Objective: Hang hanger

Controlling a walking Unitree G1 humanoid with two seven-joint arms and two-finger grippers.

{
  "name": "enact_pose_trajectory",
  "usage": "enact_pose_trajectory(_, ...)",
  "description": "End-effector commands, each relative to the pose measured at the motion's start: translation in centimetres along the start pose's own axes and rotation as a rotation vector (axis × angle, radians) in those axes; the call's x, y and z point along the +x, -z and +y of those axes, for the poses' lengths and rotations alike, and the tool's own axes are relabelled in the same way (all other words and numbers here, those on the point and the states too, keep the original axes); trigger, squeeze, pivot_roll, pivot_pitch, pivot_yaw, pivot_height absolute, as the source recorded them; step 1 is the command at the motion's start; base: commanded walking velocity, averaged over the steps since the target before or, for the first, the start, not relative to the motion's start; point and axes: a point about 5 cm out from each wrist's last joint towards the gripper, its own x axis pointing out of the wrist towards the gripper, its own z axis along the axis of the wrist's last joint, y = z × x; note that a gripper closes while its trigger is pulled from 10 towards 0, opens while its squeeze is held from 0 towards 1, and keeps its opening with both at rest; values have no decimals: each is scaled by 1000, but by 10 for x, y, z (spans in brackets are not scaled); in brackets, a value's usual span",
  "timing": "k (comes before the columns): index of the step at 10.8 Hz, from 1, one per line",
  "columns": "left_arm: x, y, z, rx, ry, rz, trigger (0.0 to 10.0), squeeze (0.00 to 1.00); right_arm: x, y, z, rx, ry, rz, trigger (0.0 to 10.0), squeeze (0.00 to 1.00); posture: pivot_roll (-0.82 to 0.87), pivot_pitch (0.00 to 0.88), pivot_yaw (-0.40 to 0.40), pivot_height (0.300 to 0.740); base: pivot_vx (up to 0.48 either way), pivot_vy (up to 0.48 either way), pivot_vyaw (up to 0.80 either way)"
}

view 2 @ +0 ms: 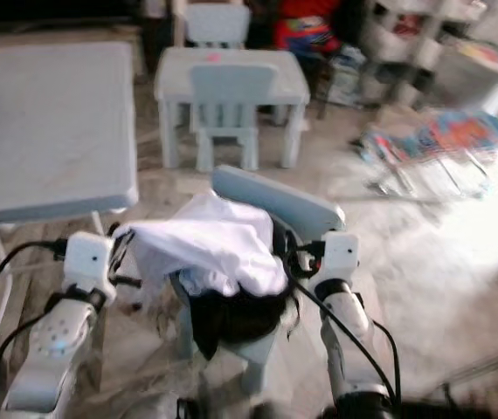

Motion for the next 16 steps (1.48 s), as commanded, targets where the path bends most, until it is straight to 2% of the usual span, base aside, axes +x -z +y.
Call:
enact_pose_trajectory(1, -1, -1, 3, 15, 2, 0, 10000, 0, 1, 0, -1, 6, 15, 2, 10000, 0, -5, 0, -30, 740, 0, 454, 0)
enact_pose_trajectory(4, 1, -2, 4, 23, 3, -3, 10000, 0, 4, -1, 0, 5, 11, -3, 10000, 0, 0, 0, -27, 740, 0, 395, 0)
enact_pose_trajectory(6, 3, -5, 3, 43, 2, -30, 10000, 0, 7, -2, 2, 7, 7, -8, 10000, 0, 1, 0, -28, 740, 0, 0, 0)
enact_pose_trajectory(7, 0, -8, 1, 35, 36, -64, 4078, 0, 8, -3, 2, 6, 6, -11, 10000, 0, 1, 0, -28, 740, 0, 0, 0)
enact_pose_trajectory(8, -2, -13, 0, 14, 72, -116, 0, 0, 9, -3, 2, 4, 5, -12, 10000, 0, -1, 0, -30, 740, 0, 0, 0)
enact_pose_trajectory(9, 2, -7, 4, 61, 13, -45, 10000, 0, 10, -3, 1, 0, 3, -13, 10000, 0, -3, 0, -31, 740, 0, 0, 0)
enact_pose_trajectory(11, 3, -3, 4, 38, -2, -26, 10000, 0, 9, -2, 0, -12, 7, 2, 10000, 0, -9, 0, -40, 740, 0, 0, 0)
enact_pose_trajectory(13, 1, 0, -4, 2, 40, -5, 10000, 0, 6, 3, -5, 3, 30, 15, 10000, 0, -8, 0, -34, 740, 0, 0, -800)
enact_pose_trajectory(16, 1, -2, -9, 11, 74, -11, 10000, 0, 8, 1, -4, -7, 27, 10, 10000, 0, -16, 0, -26, 740, -288, 0, -800)
